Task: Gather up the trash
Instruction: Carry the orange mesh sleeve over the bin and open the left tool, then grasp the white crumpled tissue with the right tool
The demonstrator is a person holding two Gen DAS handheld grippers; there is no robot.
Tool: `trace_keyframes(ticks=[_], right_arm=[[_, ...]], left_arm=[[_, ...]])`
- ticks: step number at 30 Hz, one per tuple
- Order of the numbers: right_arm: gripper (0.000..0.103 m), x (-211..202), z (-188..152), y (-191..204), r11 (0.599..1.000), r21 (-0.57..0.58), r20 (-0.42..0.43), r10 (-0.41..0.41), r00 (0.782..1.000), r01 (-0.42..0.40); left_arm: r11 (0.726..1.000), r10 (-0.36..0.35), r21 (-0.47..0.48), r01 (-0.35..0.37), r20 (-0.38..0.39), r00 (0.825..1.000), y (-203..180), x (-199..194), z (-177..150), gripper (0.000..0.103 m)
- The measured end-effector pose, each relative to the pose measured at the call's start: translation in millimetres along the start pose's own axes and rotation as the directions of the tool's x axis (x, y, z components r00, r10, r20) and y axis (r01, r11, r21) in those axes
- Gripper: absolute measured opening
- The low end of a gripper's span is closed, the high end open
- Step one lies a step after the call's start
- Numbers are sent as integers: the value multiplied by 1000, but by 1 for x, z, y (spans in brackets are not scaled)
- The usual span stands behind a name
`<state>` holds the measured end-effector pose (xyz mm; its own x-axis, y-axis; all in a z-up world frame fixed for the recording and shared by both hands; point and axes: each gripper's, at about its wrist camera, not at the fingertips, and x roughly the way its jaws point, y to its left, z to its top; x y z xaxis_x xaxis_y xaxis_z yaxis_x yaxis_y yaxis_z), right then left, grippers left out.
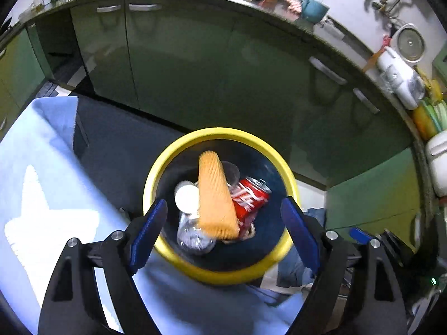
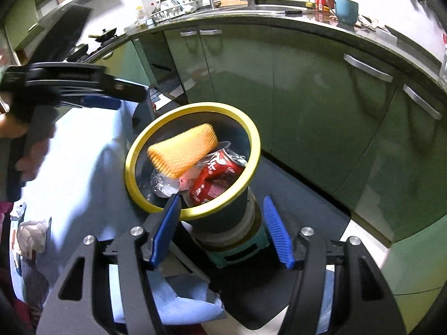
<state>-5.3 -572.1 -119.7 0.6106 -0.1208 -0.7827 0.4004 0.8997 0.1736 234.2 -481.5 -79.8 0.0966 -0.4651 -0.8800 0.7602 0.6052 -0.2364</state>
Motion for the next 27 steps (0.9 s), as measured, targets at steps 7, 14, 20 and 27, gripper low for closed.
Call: trace_keyframes(ticks=[7,14,20,27], right_arm=[[60,-3,1,26,998,-54,-3,25,1000,-25],[60,-6,4,61,989,-134,-13,54,998,-55],[60,-3,-3,131,937,-287,-82,184,980,-200],[60,-3,-31,235,770,-468,-241,359,902,-432]], left_arm=[[998,-43,-48,51,152,987,25,-92,-46,87],[983,70,-185,-11,314,947,84,-198,-130,92],[932,271,-336,-137,394,878,128,-264,-225,95],[839,364,-538,-81,444,819,165,-300,-338,98]])
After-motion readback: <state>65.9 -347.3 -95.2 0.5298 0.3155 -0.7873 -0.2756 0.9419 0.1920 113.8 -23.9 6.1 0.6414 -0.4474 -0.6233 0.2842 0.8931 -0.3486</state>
